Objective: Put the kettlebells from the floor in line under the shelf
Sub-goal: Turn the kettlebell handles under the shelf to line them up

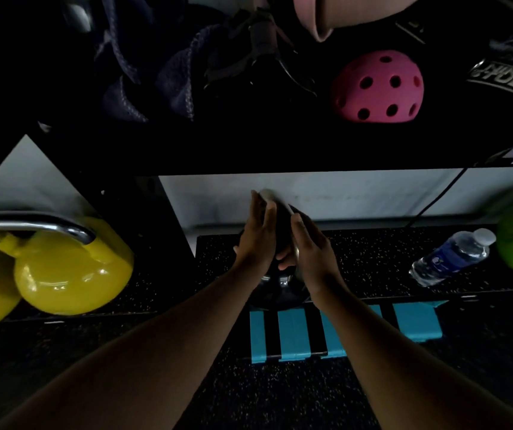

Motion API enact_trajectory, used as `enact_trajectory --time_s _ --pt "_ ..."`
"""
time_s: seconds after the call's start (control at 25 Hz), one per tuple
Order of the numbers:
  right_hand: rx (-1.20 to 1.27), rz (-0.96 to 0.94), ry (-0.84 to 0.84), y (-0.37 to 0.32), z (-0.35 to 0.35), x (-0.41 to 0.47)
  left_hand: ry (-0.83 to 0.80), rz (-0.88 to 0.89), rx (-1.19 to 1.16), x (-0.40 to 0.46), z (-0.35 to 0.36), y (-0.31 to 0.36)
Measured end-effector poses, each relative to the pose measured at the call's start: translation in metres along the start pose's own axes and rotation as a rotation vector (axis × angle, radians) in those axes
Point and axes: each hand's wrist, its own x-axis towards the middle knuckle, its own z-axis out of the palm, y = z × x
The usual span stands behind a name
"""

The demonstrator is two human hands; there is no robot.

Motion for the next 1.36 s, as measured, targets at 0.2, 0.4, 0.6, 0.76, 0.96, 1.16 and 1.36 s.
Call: enact_trajectory --time_s 0.2,0.4,0.6,0.76,0.96,1.16,1.36 --pt "0.196 0.084 -0.001 0.002 0.023 -0.003 -0.053 0.027 -0.082 0.016 -0.009 -0.001" --pt "0.259 0.109 0.005 0.007 0.036 -0.007 -0.049 0.036 -0.062 0.014 -0.013 -0.015" --pt "0.243 0.113 0.042 0.003 0.039 -0.006 -0.021 0.058 -0.032 0.010 -0.008 -0.016" --pt "0.173 0.080 0.091 -0.009 0.044 -0.003 -0.043 0.081 -0.001 0.014 -0.013 -0.010" --pt "0.154 0.065 0.086 -0.004 0.042 -0.010 -0.054 0.085 -0.013 0.013 -0.012 -0.020" --pt "0.124 0.047 0.071 -0.001 0.040 -0.007 -0.041 0.050 0.047 0.018 -0.008 -0.027" --pt "0.110 0.066 0.057 -0.005 0.033 -0.007 -0.038 0.112 0.047 0.015 -0.008 -0.022"
